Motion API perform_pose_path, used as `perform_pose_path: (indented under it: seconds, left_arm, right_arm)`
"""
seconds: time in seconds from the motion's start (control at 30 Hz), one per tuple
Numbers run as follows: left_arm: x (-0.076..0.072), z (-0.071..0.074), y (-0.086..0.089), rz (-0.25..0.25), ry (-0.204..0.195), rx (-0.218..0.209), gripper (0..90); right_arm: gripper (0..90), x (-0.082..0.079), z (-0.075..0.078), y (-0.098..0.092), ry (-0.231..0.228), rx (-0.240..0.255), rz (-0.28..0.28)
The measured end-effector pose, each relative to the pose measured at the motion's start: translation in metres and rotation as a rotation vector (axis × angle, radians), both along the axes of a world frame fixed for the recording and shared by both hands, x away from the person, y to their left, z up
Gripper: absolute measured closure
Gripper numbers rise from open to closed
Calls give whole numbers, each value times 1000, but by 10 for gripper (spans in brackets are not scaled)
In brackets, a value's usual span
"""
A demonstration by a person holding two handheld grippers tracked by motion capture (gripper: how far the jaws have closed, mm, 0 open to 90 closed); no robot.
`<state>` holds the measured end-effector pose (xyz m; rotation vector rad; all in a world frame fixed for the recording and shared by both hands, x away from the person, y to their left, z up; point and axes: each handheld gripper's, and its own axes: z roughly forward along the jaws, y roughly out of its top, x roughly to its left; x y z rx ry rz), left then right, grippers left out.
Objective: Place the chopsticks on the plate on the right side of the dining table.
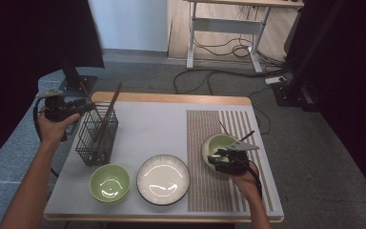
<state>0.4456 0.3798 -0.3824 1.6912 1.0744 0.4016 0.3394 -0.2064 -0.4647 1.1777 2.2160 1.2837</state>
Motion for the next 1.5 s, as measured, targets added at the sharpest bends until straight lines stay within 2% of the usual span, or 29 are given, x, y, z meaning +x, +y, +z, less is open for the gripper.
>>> perform_pose_path:
  seconds: [0.47, 0.63, 0.97, 1.3, 1.5]
  left_arm:
    - [10, -10, 7, 37, 20, 34, 414]
    - [15, -14, 8, 56, 25, 29, 426]
    - [21, -17, 7, 59, 40, 44, 428]
    - [34, -24, 6, 57, 49, 28, 428]
    - [39, -22, 11, 77, 49, 23, 430]
  right_arm:
    - [418, 0, 2, -3, -6, -6, -9]
    - [417, 0, 2, -3, -2, -8, -5]
    - [416, -1, 1, -2, 2, -6, 0]
    - [415, -1, 3, -2, 6, -10, 8]
    - [415, 0, 1, -4, 6, -10, -2]
